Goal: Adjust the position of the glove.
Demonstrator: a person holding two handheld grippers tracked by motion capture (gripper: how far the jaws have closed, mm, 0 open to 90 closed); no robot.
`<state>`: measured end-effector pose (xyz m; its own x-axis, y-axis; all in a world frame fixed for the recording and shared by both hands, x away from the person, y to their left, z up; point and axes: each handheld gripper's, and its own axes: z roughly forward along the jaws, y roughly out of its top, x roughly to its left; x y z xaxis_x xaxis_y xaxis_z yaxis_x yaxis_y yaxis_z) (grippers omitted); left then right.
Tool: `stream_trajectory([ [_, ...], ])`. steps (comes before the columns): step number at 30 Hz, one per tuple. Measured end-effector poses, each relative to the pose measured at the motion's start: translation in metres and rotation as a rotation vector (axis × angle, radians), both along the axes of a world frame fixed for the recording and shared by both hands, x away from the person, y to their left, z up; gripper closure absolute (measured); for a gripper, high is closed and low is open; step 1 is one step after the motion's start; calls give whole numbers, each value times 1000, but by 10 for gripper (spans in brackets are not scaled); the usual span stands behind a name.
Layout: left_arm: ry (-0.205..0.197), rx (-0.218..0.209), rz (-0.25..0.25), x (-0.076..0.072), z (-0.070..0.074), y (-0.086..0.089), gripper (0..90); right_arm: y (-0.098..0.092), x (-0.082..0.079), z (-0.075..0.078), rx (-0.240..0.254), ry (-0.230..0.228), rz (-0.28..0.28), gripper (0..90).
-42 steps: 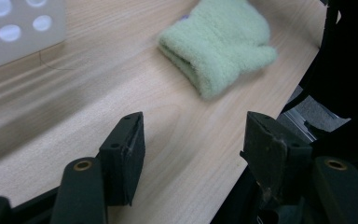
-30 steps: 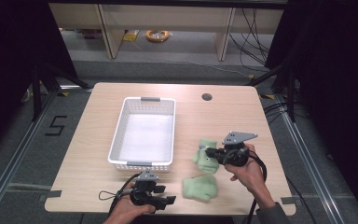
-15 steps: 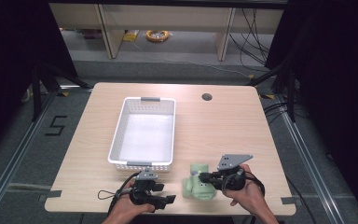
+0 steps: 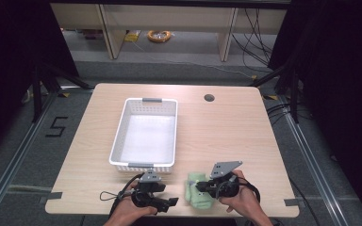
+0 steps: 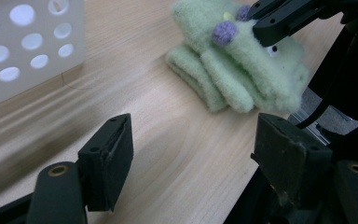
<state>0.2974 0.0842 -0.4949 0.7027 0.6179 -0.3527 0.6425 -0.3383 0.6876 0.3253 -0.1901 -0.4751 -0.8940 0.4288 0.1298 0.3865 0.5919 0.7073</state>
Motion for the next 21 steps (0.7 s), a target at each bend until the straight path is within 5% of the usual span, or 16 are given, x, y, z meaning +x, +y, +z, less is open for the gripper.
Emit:
stream_trajectory([
  [7, -61, -19, -15, 2, 13, -6, 301, 1, -2, 0, -7, -19, -5, 764],
  [10, -82, -22, -30, 3, 24, -14, 311, -7, -12, 7, 19, -26, -81, 630],
  [14, -111, -16, -67, 6, 30, -26, 314, -16, -23, 10, 39, -27, -105, 603],
  [16, -114, 6, -100, 10, 33, -36, 330, -27, -34, 10, 20, -10, -173, 575],
  [21, -111, 31, -125, 24, 34, -50, 353, -32, -45, 4, -2, 16, -222, 548],
])
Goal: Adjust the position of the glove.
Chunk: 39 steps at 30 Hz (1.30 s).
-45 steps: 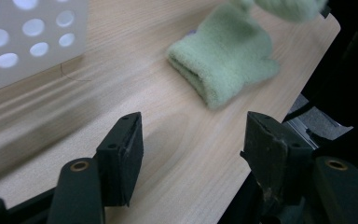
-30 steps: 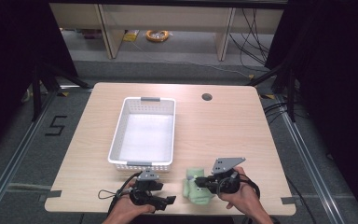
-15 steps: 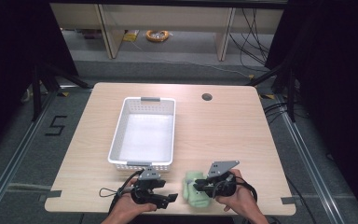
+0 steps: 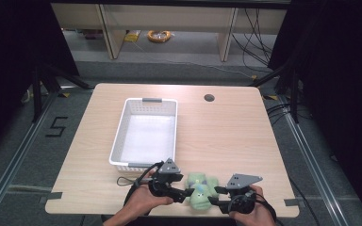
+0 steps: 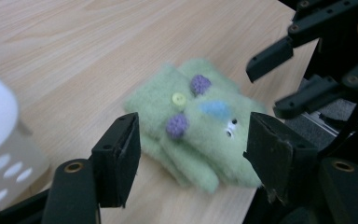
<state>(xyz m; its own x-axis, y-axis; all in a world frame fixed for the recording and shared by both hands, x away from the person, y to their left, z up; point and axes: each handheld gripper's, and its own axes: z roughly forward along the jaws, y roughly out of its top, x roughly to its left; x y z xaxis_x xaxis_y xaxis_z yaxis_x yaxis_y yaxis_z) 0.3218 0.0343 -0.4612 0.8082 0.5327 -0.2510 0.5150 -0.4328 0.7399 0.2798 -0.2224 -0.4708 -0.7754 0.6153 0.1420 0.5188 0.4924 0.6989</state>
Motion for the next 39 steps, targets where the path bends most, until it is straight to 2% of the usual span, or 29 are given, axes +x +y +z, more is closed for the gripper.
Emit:
stream_trajectory([
  [2, 1, 9, 0, 5, 0, -4, 377, 1, -3, -1, -17, 15, -6, 548],
  [3, 13, 19, 0, 12, -1, -8, 384, 2, -4, -3, -21, 12, 4, 546],
  [4, 13, 19, 0, 12, -1, -8, 387, 2, -4, -3, -21, 12, 4, 546],
  [5, 30, 20, 15, 14, -1, -10, 387, 3, -5, -4, -28, 19, 2, 541],
  [7, 4, 39, 0, 23, -2, -14, 405, 5, -5, -7, -31, 34, -3, 535],
  [10, 18, 46, -6, 27, -4, -20, 429, 9, -7, -10, -28, 66, -21, 528],
  [11, 32, 47, -2, 28, -5, -23, 429, 9, -7, -10, -28, 66, -21, 528],
  [12, 11, 62, -19, 31, -5, -24, 432, 9, -6, -12, -24, 52, -17, 528],
  [14, 15, 68, -17, 34, -6, -28, 432, 10, -7, -13, -34, 58, -11, 528],
  [15, 12, 47, -27, 36, -8, -31, 435, 12, -7, -14, -28, 57, -13, 528],
  [16, 25, 62, -24, 36, -7, -32, 436, 11, -6, -14, -51, 50, 4, 529],
  [17, 34, 62, -24, 37, -8, -34, 431, 13, -7, -16, -41, 68, -10, 530],
  [19, 48, 73, -45, 40, -10, -36, 429, 13, -6, -17, -49, 59, -2, 533],
  [22, 75, 84, -59, 45, -15, -38, 447, 13, -5, -18, -44, 67, 2, 560],
  [23, 95, 74, -56, 47, -18, -39, 479, 13, -4, -18, -30, 68, -1, 584],
  [25, 96, 73, -57, 47, -19, -39, 500, 13, -4, -18, -27, 69, -2, 597],
  [26, 95, 79, -55, 48, -19, -38, 543, 12, -3, -18, -42, 86, 1, 634],
  [27, 98, 77, -61, 49, -20, -37, 572, 12, -3, -20, -29, 83, 1, 652],
  [28, 98, 92, -73, 51, -20, -34, 587, 13, -3, -20, -27, 86, 1, 669],
  [29, 101, 71, -55, 50, -20, -35, 587, 13, -3, -20, -27, 86, 1, 669],
  [31, 103, 65, -63, 51, -20, -34, 598, 12, -2, -20, -45, 94, 8, 695],
  [32, 103, 61, -61, 52, -19, -34, 593, 13, -3, -22, -36, 94, -2, 704],
  [33, 93, 56, -56, 53, -18, -35, 570, 12, -2, -21, -60, 97, 9, 709],
  [34, 81, 57, -50, 54, -17, -35, 536, 12, -2, -21, -62, 95, 12, 710],
  [36, 81, 67, -66, 55, -17, -37, 526, 13, -2, -23, -48, 91, 6, 711],
  [37, 84, 81, -83, 55, -19, -39, 535, 12, -2, -21, -63, 93, 13, 713],
  [39, 98, 74, -85, 54, -20, -39, 562, 12, -2, -21, -60, 98, 11, 716],
])
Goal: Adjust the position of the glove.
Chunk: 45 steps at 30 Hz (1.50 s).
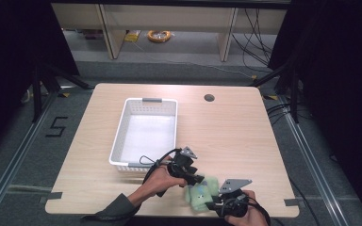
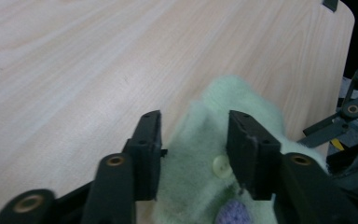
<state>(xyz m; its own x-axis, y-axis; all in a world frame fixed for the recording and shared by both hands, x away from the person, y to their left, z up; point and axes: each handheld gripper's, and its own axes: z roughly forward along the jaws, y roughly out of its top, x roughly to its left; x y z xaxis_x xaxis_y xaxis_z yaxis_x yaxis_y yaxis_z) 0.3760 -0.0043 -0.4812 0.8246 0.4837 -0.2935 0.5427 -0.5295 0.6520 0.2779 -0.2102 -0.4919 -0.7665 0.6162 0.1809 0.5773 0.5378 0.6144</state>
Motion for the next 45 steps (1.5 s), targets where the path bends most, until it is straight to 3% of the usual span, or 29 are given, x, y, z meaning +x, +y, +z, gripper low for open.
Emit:
stream_trajectory([
  [3, -12, -16, 6, 0, -3, 0, 639, -1, 0, -1, 5, 3, 9, 740],
  [4, 11, -3, -10, 1, -1, 2, 639, -1, 0, -1, 5, 3, 9, 740],
  [7, -17, 10, 2, -1, -1, 4, 793, -2, 2, -2, 5, 1, 26, 785],
  [10, -35, 14, 3, -3, 0, 7, 832, -3, 2, -2, 16, -7, 25, 801],
  [17, -23, -71, 29, -13, 14, 19, 851, -5, 0, 9, 36, -35, 37, 821],
  [18, -49, -79, 36, -16, 18, 22, 853, -6, -1, 12, 36, -48, 43, 823],
  [20, -70, -96, 48, -23, 25, 28, 853, -11, 1, 22, 34, -89, 66, 826],
  [21, -66, -105, 53, -27, 26, 31, 853, -11, 1, 22, 34, -89, 66, 826],
  [22, -69, -115, 60, -31, 27, 34, 852, -15, 5, 27, 15, -109, 73, 828],
  [28, -54, -191, 99, -52, 24, 40, 852, -21, 18, 33, -8, -126, 77, 832],
  [29, -38, -204, 119, -56, 24, 39, 852, -23, 22, 37, -33, -128, 94, 833],
  [33, -27, -225, 127, -61, 18, 38, 851, -24, 31, 46, -57, -161, 128, 836],
  [38, -1, -232, 156, -61, 8, 36, 850, -23, 43, 50, -98, -136, 154, 836],
  [41, 4, -231, 173, -59, 3, 38, 846, -22, 53, 46, -105, -117, 153, 836],
  [42, 1, -220, 182, -58, -1, 39, 846, -22, 60, 41, -97, -97, 178, 836],
  [45, 18, -217, 172, -56, -5, 41, 845, -21, 64, 38, -103, -80, 156, 836],
])
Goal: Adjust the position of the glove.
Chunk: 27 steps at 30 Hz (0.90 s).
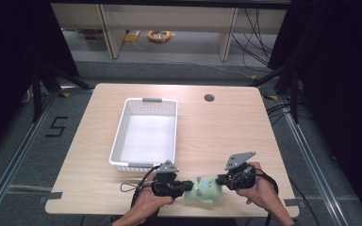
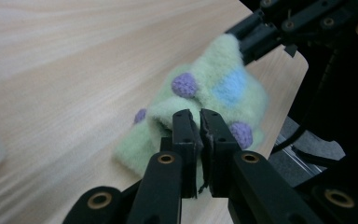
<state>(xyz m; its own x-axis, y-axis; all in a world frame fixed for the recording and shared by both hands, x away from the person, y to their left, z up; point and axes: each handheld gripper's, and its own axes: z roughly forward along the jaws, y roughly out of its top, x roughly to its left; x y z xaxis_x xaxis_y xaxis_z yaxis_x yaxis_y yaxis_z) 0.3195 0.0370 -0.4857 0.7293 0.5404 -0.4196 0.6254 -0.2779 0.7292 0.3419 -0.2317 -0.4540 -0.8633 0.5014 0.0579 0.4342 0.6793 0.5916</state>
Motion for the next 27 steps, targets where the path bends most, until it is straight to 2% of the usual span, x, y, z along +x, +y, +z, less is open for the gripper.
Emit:
stream_trajectory([
  [1, 4, -3, 5, 0, -2, 0, 843, 2, 3, -4, 18, 7, -8, 835],
  [4, -10, 23, 33, -2, -7, 0, 841, 2, 4, -7, 12, 15, -5, 829],
  [6, -9, 24, 29, 0, -9, 2, 839, 3, 5, -12, 18, 17, -12, 819],
  [7, -7, 13, 37, 0, -10, 2, 839, 3, 2, -11, 10, 51, -47, 813],
  [8, -12, 20, 49, 1, -11, 3, 839, 0, 6, -15, 14, 14, -32, 797],
  [10, -4, 19, 41, 2, -11, 5, 839, 0, 6, -16, 17, 29, -42, 784],
  [12, 3, 19, 41, 1, -13, 7, 830, -3, 6, -19, 37, 14, -79, 745],
  [14, 0, 19, 41, 0, -14, 9, 815, -5, 4, -20, 51, 17, -86, 720],
  [15, 1, 29, 57, 0, -13, 9, 783, -8, 1, -16, 43, 53, -111, 678],
  [16, 6, 22, 50, 0, -14, 10, 763, -8, 1, -16, 43, 53, -111, 678],
  [17, 12, 13, 34, 0, -14, 10, 763, -10, 2, -17, 59, 20, -121, 643],
  [19, 6, 14, 40, -2, -13, 10, 714, -13, 0, -13, 73, 16, -165, 613],
  [21, 14, 6, 46, -2, -12, 12, 656, -16, -3, -8, 118, 37, -216, 552],
  [23, 20, 10, 86, -3, -10, 14, 593, -18, -6, -4, 172, 58, -273, 505],
  [24, 32, -3, 77, -2, -10, 17, 558, -18, -9, -4, 193, 60, -298, 470],
  [26, 34, 0, 102, -2, -9, 20, 542, -16, -10, -5, 194, 70, -306, 457],
  [27, 43, 1, 110, -2, -9, 21, 515, -13, -12, -9, 213, 95, -299, 436],
])
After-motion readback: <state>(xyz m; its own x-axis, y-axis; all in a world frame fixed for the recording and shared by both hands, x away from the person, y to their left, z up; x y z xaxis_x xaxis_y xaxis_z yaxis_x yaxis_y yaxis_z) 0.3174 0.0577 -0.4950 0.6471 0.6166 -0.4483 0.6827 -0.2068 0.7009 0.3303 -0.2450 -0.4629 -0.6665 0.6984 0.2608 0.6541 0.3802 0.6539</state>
